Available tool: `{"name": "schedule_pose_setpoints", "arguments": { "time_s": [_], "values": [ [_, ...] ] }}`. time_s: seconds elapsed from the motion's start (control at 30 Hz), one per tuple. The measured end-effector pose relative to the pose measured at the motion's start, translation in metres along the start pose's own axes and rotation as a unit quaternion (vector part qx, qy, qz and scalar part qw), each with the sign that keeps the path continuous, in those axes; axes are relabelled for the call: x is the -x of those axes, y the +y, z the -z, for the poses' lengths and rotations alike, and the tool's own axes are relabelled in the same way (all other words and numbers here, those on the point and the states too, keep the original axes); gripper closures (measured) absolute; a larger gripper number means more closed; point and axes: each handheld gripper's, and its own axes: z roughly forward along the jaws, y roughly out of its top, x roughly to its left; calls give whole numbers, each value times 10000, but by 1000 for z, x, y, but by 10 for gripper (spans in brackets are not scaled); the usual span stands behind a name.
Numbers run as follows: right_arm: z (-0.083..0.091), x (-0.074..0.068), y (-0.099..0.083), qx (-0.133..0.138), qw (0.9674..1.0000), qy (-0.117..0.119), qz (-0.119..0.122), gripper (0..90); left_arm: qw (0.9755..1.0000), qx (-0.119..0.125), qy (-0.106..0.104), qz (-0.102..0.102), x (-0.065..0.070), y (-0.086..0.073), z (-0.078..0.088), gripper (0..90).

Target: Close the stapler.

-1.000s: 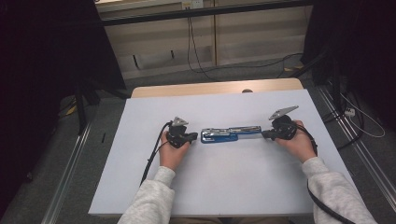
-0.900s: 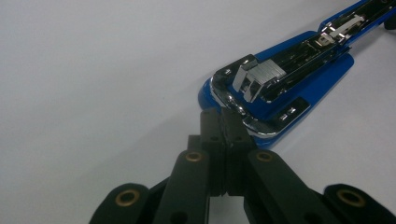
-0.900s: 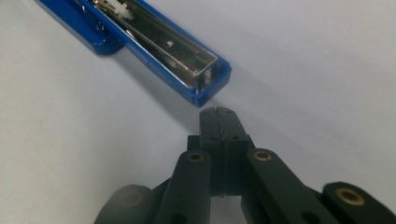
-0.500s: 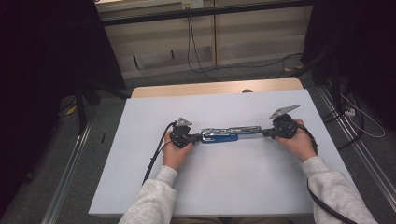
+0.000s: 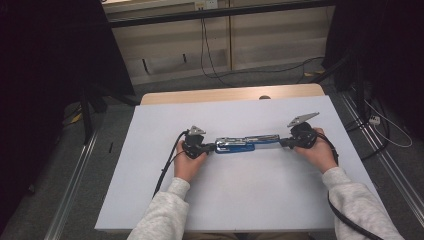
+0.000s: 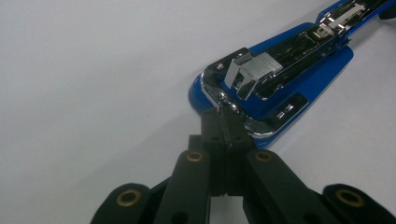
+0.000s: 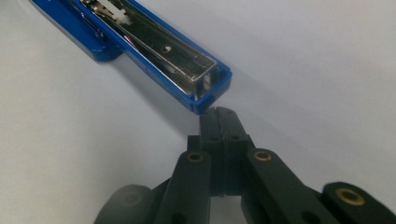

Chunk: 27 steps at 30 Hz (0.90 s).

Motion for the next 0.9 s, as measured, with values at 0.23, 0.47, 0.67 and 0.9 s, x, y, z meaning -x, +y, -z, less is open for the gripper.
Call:
{"name": "schedule_pose_setpoints", "arguments": {
  "time_s": [0.23,0.47,0.67,0.9],
  "values": [
    [-1,-5,6,144,9999,75,18,900,10000,-7,-4,8,0,0,0,900],
    [1,-5,9,256,9996,88,40,900,10000,-4,20,-6,1,0,0,899],
    [2,-8,11,312,9994,111,38,862,10000,-10,97,9,-2,0,2,858],
    [3,-9,9,489,9984,181,-223,668,9991,169,343,162,-8,0,17,588]
  ]
}}
